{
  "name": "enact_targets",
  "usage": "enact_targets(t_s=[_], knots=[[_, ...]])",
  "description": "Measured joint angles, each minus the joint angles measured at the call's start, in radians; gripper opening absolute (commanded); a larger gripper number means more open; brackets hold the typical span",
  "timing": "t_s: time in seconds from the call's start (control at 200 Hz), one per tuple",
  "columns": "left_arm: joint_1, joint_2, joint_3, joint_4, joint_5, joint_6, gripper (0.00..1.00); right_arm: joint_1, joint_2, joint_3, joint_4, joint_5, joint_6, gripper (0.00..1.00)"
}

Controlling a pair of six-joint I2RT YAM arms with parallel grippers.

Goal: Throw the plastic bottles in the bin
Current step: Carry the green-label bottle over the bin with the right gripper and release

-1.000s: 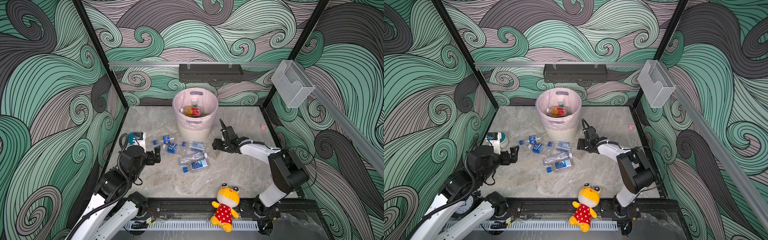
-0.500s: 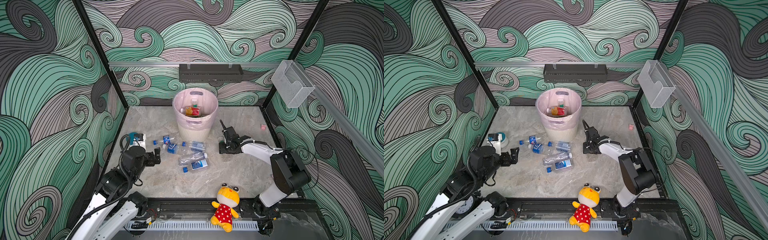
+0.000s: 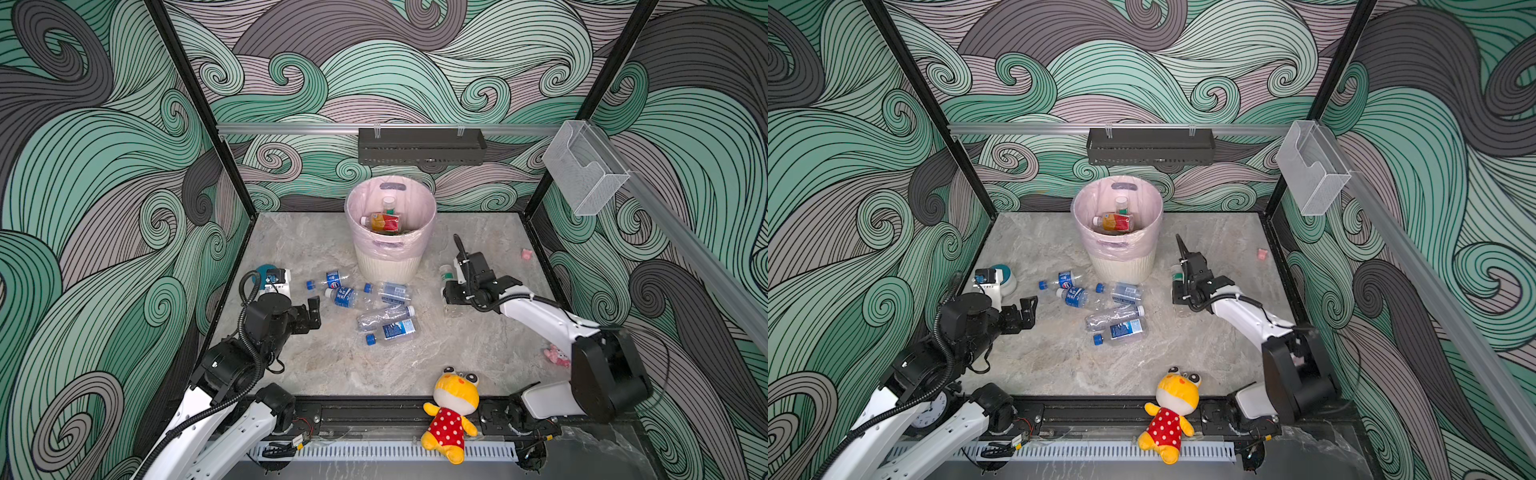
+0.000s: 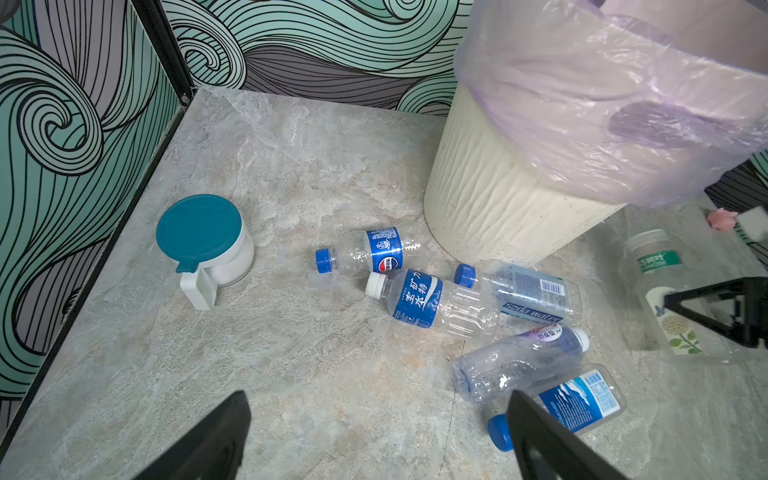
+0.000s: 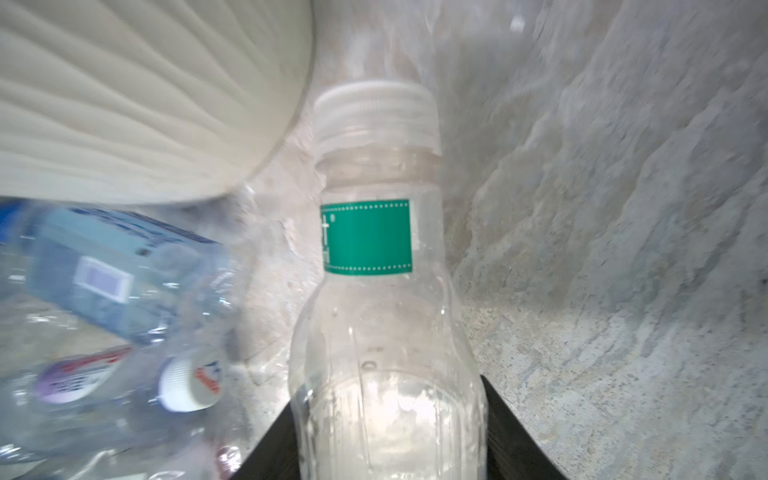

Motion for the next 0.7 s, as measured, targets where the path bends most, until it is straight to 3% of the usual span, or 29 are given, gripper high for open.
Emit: enact_targets(t_s=[0.15,0.315,0.506,0.701], knots=[[0.000,-0.007,0.000,-0.005,0.000,-0.006,0.98,-0.015,-0.198,0.007,0.029,-0.065,-0.035,0.45],[0.000,-0.007,0.000,-0.006,0.001,-0.006,0.98,-0.015,-0.299,0.053,0.041,-0.176,-0.078,0.44],[0.000,-0.008,0.000,-0.006,0.002,-0.006,0.98,-0.015,-0.307,0.155,0.084,-0.302,-0.086,0.43],[0.000,-0.026,-0.001,-0.008,0.003,-0.006,0.98,0.011,-0.203,0.349,0.130,-0.367,-0.086,0.42]])
